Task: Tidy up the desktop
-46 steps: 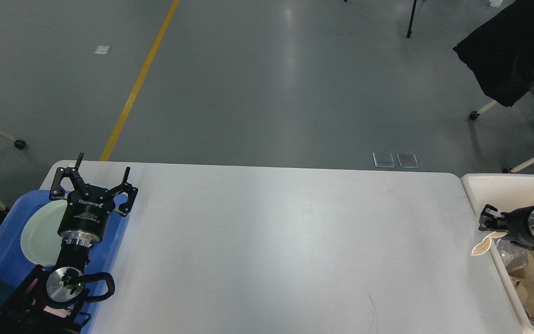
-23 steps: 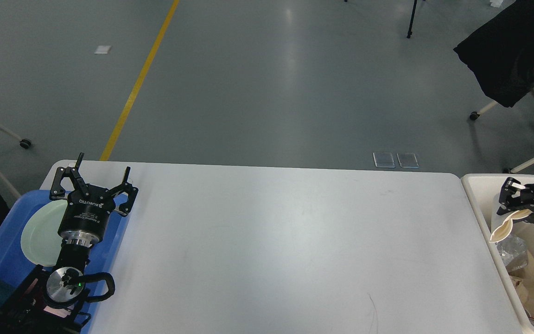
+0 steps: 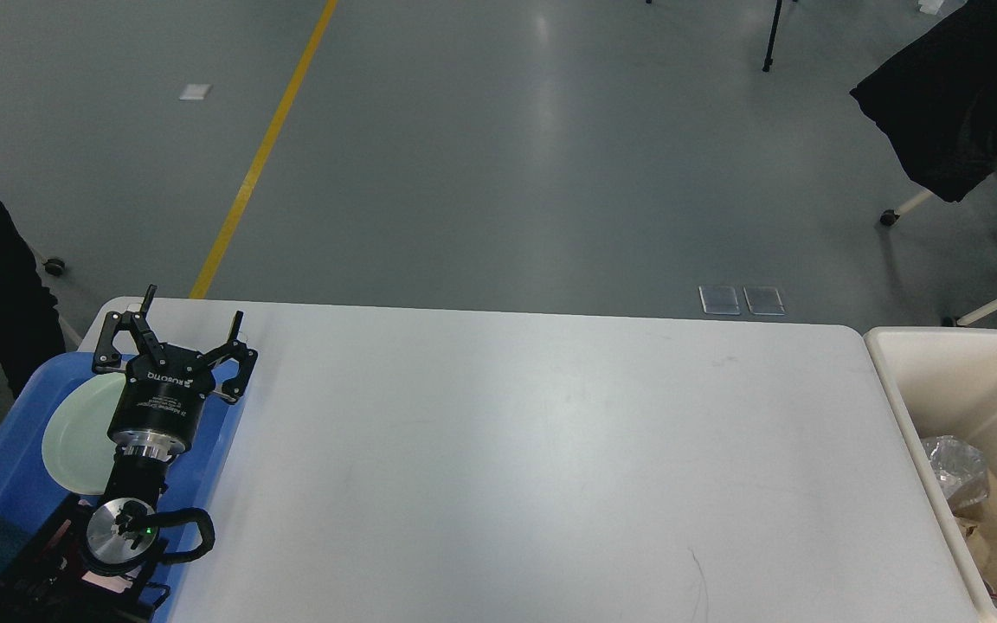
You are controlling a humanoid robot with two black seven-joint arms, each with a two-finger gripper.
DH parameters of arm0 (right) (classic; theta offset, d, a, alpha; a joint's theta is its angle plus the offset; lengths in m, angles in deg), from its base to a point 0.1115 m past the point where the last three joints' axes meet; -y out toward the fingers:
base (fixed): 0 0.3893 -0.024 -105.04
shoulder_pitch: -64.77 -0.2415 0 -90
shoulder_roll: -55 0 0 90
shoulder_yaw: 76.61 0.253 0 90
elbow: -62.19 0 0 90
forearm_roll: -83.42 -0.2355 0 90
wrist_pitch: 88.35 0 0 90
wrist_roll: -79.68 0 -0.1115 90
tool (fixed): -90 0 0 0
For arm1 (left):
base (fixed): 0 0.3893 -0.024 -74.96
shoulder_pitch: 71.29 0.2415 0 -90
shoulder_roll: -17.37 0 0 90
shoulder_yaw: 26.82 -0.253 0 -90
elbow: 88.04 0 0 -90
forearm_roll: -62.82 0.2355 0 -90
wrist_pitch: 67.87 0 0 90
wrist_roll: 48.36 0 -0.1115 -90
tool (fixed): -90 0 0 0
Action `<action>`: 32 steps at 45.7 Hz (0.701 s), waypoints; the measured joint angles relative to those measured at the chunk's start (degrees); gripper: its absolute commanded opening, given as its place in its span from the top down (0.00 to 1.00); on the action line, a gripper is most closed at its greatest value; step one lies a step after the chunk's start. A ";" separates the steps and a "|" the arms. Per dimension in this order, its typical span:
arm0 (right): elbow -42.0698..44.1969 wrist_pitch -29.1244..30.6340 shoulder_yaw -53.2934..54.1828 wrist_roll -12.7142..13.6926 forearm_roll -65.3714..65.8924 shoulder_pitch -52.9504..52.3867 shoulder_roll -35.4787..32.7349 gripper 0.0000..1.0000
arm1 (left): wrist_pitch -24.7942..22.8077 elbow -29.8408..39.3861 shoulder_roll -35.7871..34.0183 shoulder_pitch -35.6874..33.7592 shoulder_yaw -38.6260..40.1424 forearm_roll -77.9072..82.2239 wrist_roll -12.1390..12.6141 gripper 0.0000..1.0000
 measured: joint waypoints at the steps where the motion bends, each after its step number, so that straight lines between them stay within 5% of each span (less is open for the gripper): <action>1: 1.19 -0.93 0.71 0.03 -0.48 1.91 0.32 1.00 | 0.00 0.00 0.00 0.00 0.00 0.00 0.00 0.04; 17: 25.58 -13.47 12.75 1.29 -4.11 32.37 11.74 1.00 | 0.00 0.00 0.00 0.03 0.00 -0.01 0.00 0.04; 28: 32.30 -17.64 17.47 1.92 -4.38 39.83 17.18 1.00 | 0.00 0.00 0.00 0.03 0.00 0.01 0.00 0.04; 30: 32.38 -18.06 17.55 2.13 -4.38 39.94 17.33 0.84 | 0.00 0.00 0.00 0.03 0.00 0.00 0.00 0.04; 32: 32.42 -18.34 17.57 2.20 -4.39 39.99 17.45 0.50 | 0.00 0.00 0.00 0.03 0.00 0.00 0.00 0.04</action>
